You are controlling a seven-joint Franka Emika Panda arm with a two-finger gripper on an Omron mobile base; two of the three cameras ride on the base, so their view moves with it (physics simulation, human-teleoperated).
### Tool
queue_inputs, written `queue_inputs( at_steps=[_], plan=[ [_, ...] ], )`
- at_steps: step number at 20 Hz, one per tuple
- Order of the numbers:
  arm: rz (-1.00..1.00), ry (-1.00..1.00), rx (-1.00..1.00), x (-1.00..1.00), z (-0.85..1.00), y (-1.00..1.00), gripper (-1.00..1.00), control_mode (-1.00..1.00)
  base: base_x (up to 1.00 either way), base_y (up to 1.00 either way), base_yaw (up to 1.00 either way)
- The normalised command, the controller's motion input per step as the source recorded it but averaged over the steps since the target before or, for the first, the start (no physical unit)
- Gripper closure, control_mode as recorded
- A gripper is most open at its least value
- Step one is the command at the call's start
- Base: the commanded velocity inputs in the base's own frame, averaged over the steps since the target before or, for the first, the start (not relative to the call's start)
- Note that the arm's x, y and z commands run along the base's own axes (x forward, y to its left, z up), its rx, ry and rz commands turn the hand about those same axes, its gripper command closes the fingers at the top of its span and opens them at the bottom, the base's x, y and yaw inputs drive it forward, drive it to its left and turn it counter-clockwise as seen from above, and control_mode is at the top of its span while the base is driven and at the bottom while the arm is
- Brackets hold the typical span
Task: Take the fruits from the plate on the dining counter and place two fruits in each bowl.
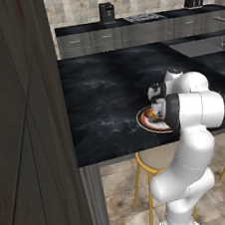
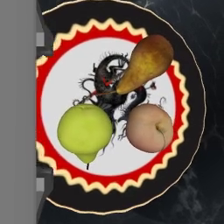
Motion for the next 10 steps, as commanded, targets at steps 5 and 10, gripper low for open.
queue_inputs(
  at_steps=[5, 10],
  plan=[
    [0.00, 0.00, 0.00, 0.27, -0.10, -0.23, -1.00, -1.00, 0.00, 0.00, 0.00],
    [0.00, 0.00, 0.00, 0.05, -0.22, -0.14, -1.00, -1.00, 0.00, 0.00, 0.00]
  ],
)
